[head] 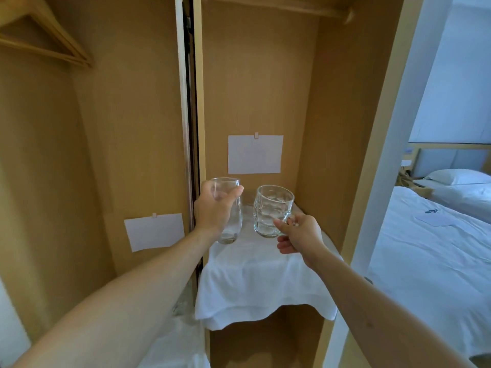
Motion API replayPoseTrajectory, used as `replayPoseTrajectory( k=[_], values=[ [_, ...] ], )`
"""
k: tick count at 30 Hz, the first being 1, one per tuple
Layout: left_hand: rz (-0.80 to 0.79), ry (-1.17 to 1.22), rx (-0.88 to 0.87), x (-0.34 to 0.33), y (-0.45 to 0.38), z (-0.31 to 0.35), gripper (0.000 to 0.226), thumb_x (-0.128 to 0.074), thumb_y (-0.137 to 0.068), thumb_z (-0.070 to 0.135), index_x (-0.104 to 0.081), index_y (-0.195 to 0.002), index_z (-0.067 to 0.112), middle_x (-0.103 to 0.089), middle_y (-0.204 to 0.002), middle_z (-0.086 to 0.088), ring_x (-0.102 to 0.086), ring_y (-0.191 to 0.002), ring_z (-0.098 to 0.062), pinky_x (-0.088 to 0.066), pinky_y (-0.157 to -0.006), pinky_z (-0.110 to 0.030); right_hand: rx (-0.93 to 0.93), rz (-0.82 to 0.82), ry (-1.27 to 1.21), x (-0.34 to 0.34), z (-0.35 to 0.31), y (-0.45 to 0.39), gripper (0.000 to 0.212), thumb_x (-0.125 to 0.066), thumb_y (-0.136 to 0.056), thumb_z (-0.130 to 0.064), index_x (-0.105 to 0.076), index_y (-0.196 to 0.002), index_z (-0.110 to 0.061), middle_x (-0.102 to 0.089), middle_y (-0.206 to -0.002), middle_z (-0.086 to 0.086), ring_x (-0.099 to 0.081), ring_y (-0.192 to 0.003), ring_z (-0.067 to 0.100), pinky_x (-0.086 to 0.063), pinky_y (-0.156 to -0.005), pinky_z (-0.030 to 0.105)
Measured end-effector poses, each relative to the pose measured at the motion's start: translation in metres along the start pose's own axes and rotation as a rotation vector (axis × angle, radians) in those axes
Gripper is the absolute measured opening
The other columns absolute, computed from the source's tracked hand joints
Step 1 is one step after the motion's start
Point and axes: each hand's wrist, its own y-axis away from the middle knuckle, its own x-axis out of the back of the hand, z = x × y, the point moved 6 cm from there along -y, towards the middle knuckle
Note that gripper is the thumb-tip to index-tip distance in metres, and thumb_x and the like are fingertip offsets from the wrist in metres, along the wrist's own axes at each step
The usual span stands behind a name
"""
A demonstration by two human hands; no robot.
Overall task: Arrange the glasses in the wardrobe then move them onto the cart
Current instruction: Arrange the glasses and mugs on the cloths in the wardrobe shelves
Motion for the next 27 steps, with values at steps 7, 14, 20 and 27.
replayPoseTrajectory(
  k=[7,14,20,27],
  values=[
    [-0.008,-0.066,0.017,-0.024,-0.033,-0.031,0.059,-0.078,-0.072,0.06,-0.058,-0.117,0.027,-0.069,-0.104,0.007,-0.066,-0.097,-0.011,-0.051,-0.08,-0.031,-0.024,0.033,0.035,-0.002,0.017,-0.044,0.039,-0.084,-0.084,-0.026,-0.047,-0.075,-0.014,-0.063,-0.064,0.015,-0.065,-0.051,0.028,-0.058,-0.053,0.036],
    [-0.026,-0.04,0.078,-0.057,-0.076,-0.07,0.057,-0.083,-0.078,0.047,-0.058,-0.121,0.02,-0.069,-0.111,0.006,-0.065,-0.102,-0.011,-0.053,-0.094,-0.041,-0.066,0.041,0.106,-0.007,0.037,-0.106,0.036,-0.083,-0.084,-0.027,-0.052,-0.073,-0.013,-0.064,-0.06,0.011,-0.066,-0.051,0.029,-0.059,-0.053,0.038],
    [-0.034,-0.056,0.119,-0.076,-0.107,-0.109,0.056,-0.088,-0.076,0.034,-0.053,-0.113,0.011,-0.065,-0.112,-0.009,-0.063,-0.103,-0.023,-0.052,-0.093,-0.045,-0.11,0.03,0.183,-0.015,0.059,-0.149,0.039,-0.083,-0.084,-0.028,-0.049,-0.073,-0.013,-0.063,-0.064,0.013,-0.063,-0.05,0.027,-0.061,-0.053,0.042],
    [-0.112,-0.098,0.174,-0.096,-0.133,-0.168,0.067,-0.09,-0.061,0.044,-0.048,-0.108,0.024,-0.063,-0.105,-0.001,-0.062,-0.101,-0.019,-0.053,-0.083,-0.036,-0.178,0.03,0.198,-0.022,0.097,-0.189,0.036,-0.083,-0.084,-0.028,-0.053,-0.075,-0.009,-0.065,-0.067,0.016,-0.065,-0.05,0.028,-0.061,-0.051,0.042]
  ],
)
